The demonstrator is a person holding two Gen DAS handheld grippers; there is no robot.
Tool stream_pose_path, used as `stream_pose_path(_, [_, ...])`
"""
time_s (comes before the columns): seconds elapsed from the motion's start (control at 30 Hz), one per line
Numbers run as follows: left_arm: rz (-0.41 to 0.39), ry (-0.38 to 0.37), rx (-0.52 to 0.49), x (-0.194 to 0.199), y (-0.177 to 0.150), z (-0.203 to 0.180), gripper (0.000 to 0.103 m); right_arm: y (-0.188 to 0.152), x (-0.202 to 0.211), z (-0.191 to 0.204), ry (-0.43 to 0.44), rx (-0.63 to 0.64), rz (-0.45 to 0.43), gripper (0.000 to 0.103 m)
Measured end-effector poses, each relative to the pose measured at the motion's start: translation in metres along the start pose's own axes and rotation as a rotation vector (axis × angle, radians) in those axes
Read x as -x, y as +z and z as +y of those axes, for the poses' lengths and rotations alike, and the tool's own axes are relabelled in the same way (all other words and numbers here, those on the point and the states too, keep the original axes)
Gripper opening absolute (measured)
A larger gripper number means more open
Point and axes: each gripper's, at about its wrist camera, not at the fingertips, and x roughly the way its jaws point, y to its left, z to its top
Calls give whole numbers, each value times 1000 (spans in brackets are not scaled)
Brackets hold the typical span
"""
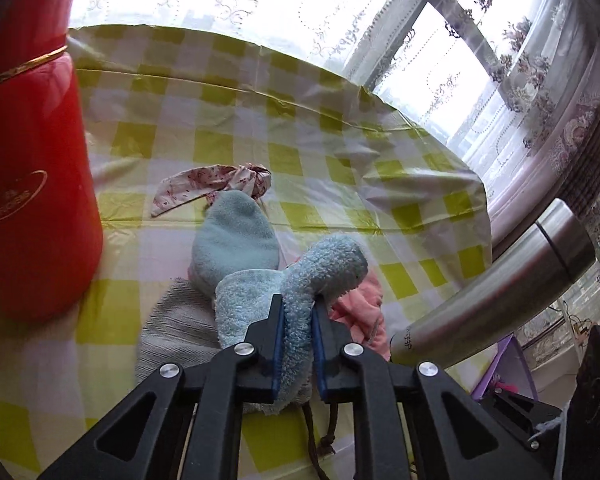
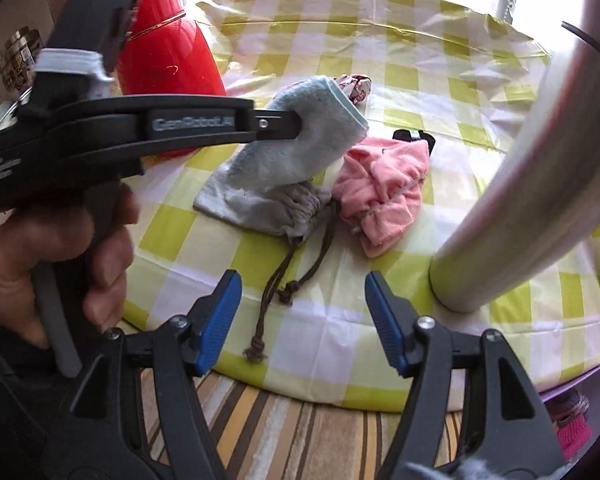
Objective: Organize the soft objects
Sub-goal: 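Return both tools to the table and grasp the blue sock with left tool, then grasp the pink cloth with right tool while left tool holds the blue sock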
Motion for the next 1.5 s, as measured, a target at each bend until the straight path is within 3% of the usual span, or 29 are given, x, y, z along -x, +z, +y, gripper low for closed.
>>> stream_pose_path(0.17, [-91, 53, 62, 34, -5, 26, 13, 24, -23, 15, -124, 17, -24, 68])
stream_pose_path(0.37, [-139, 98, 119, 57, -21, 50, 13, 49, -49, 15, -286, -42, -46, 68])
stream_pose_path(0.7, [-165, 86, 127, 65, -32, 51, 13, 67, -86, -13, -400, -169, -27, 67])
stream_pose_path(0.8, [-165, 80, 123, 67, -34, 50, 13, 66, -91, -22, -388, -186, -22, 34])
stream_pose_path(1.0, [-179, 73, 117, 71, -37, 45, 13, 64, -78, -24, -317, -170, -73, 10])
stream_pose_path(1.37, [-215, 47, 96, 89, -45, 28, 13, 31, 5, -4, -120, -138, -176, 7])
stream_pose_path(1.5, [-224, 35, 87, 94, -48, 21, 13, 14, 25, -5, -99, -140, -194, 7])
